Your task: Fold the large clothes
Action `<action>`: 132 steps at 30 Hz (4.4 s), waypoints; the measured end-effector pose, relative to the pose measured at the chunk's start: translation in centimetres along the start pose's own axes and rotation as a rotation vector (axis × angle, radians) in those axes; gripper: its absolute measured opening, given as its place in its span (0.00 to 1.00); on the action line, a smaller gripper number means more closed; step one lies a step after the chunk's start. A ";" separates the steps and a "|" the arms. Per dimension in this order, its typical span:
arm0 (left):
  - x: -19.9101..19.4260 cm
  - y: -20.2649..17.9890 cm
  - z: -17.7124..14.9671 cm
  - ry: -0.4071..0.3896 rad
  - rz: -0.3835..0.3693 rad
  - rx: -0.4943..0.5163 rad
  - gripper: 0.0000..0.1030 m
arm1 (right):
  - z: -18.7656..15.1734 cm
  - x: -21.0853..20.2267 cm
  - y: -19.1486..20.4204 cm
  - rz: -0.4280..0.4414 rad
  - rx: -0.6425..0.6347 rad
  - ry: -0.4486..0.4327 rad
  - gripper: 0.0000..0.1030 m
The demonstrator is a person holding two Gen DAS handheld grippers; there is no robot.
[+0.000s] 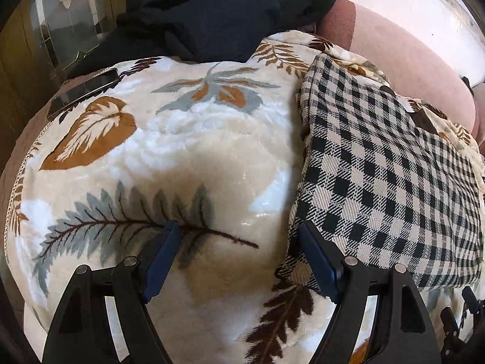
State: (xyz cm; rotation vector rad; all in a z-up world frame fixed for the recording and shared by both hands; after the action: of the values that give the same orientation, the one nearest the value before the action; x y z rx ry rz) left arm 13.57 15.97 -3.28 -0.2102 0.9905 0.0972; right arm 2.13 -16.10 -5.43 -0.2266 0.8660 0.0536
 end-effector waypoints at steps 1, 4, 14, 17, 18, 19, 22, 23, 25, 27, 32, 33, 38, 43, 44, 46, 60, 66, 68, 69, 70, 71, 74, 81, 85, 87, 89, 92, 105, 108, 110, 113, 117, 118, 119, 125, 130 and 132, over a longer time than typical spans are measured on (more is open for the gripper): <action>0.0 0.0 0.0 0.002 -0.001 -0.001 0.76 | 0.1 -0.1 0.1 0.002 -0.001 -0.003 0.66; 0.3 -0.3 0.2 0.011 -0.013 -0.009 0.76 | 0.2 -0.1 0.8 0.003 -0.017 -0.008 0.66; 0.8 -3.2 3.2 -0.002 -0.084 0.016 0.76 | 2.2 0.8 6.4 0.007 -0.171 -0.043 0.66; 1.5 -3.9 4.3 -0.016 -0.081 0.051 0.76 | 3.0 1.4 8.5 -0.002 -0.215 -0.057 0.66; 1.8 -3.9 4.6 -0.016 -0.073 0.059 0.76 | 3.4 1.6 9.3 -0.009 -0.230 -0.065 0.66; 2.0 -4.0 4.8 -0.016 -0.070 0.066 0.76 | 3.7 1.7 9.8 -0.009 -0.239 -0.069 0.66; 2.5 -4.3 5.8 -0.032 -0.062 0.085 0.76 | 4.9 2.3 11.3 0.004 -0.253 -0.073 0.66; 2.6 -4.5 6.3 -0.046 -0.059 0.097 0.76 | 5.4 2.6 11.8 0.011 -0.257 -0.071 0.66; 3.1 -4.9 7.2 -0.068 -0.053 0.125 0.76 | 6.1 3.0 12.8 0.012 -0.274 -0.073 0.66; 3.8 -5.3 7.9 -0.081 -0.058 0.145 0.77 | 6.9 3.5 13.8 0.005 -0.306 -0.077 0.66; 5.5 -6.3 9.3 -0.053 -0.115 0.137 0.77 | 8.3 4.6 15.5 -0.009 -0.361 -0.076 0.66; 5.8 -6.5 9.5 -0.042 -0.134 0.127 0.77 | 8.6 4.8 15.7 -0.008 -0.366 -0.076 0.66; 6.9 -7.9 10.2 0.004 -0.208 0.093 0.77 | 9.9 5.9 17.0 -0.016 -0.393 -0.074 0.66; 8.5 -9.1 10.9 0.040 -0.255 0.071 0.77 | 10.7 6.5 18.1 -0.026 -0.416 -0.077 0.66; 8.9 -9.4 11.1 0.048 -0.267 0.063 0.77 | 10.8 6.6 18.3 -0.026 -0.420 -0.078 0.66; 9.3 -9.7 11.5 0.050 -0.279 0.060 0.76 | 11.1 6.9 18.6 -0.027 -0.432 -0.082 0.66; 10.8 -11.6 12.9 0.078 -0.368 0.096 0.77 | 12.6 7.9 20.3 -0.063 -0.505 -0.127 0.66; 10.7 -12.8 12.6 0.116 -0.438 0.135 0.71 | 13.2 8.4 20.8 -0.059 -0.504 -0.121 0.62; 10.7 -12.9 12.5 0.135 -0.448 0.137 0.25 | 13.3 8.5 20.8 -0.061 -0.504 -0.121 0.55; 10.8 -12.9 12.4 0.155 -0.463 0.125 0.16 | 13.3 8.4 20.8 -0.071 -0.506 -0.121 0.42; 10.6 -12.8 12.4 0.172 -0.493 0.100 0.12 | 13.3 8.3 20.9 -0.074 -0.512 -0.127 0.27; 10.4 -12.6 12.6 0.174 -0.515 0.069 0.11 | 13.3 8.1 21.0 -0.078 -0.517 -0.134 0.26; 9.1 -12.3 13.1 0.179 -0.536 0.012 0.11 | 13.8 7.1 20.5 -0.068 -0.483 -0.156 0.20; 4.0 -13.9 13.2 0.112 -0.481 0.051 0.10 | 14.8 3.3 17.9 -0.015 -0.368 -0.196 0.18; 1.6 -15.7 13.9 0.118 -0.470 0.053 0.10 | 14.9 0.6 15.5 -0.018 -0.319 -0.244 0.17; 0.1 -17.6 14.3 0.109 -0.472 0.069 0.10 | 15.0 -0.7 13.8 -0.018 -0.276 -0.265 0.17; -1.4 -20.0 14.2 0.096 -0.473 0.098 0.10 | 15.1 -2.0 11.6 -0.017 -0.224 -0.282 0.17; -3.6 -24.5 12.8 0.073 -0.466 0.171 0.10 | 14.8 -3.3 7.9 -0.016 -0.155 -0.294 0.17; -3.5 -45.4 1.0 0.123 -0.439 0.444 0.10 | 8.2 -4.1 -8.4 -0.022 0.204 -0.223 0.17; -2.0 -47.7 -0.4 0.138 -0.402 0.473 0.10 | 7.0 -2.6 -11.0 0.015 0.288 -0.188 0.17; -0.9 -48.5 -1.0 0.157 -0.396 0.468 0.11 | 6.1 -1.9 -12.0 0.031 0.330 -0.156 0.17; 0.0 -49.0 -1.6 0.183 -0.407 0.465 0.14 | 4.7 -0.8 -13.6 0.076 0.413 -0.110 0.17; -0.8 -49.6 -2.4 0.225 -0.487 0.444 0.21 | 2.9 0.0 -15.2 0.124 0.504 -0.066 0.16; -1.3 -49.6 -2.3 0.224 -0.509 0.437 0.24 | 2.5 0.2 -15.4 0.126 0.517 -0.056 0.16; -2.0 -49.4 -2.2 0.219 -0.525 0.430 0.28 | 2.1 0.4 -15.7 0.125 0.531 -0.043 0.15; -5.9 -45.5 -1.4 0.076 -0.494 0.470 0.52 | -0.1 0.9 -17.5 0.125 0.616 0.027 0.20; -6.1 -39.6 -3.1 0.036 -0.415 0.497 0.52 | -0.2 -2.2 -20.3 0.110 0.677 -0.031 0.28; -5.3 -37.4 -4.1 0.055 -0.388 0.478 0.52 | 0.1 -3.4 -22.1 0.045 0.686 -0.071 0.28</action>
State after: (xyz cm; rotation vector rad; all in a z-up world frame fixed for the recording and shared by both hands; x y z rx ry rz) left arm 13.92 -21.31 3.89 0.0376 0.9835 -0.4984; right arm 3.00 -37.44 1.08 0.4348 0.7736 -0.1923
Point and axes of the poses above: each gripper's, at about its wrist camera, not at the fingertips, and x roughly the way its jaws point, y to its left, z to its top, the point moved 9 cm from there along x, roughly the way its jaws point, and after that the axes turned 5 degrees about -x, right-handed, at the moved point
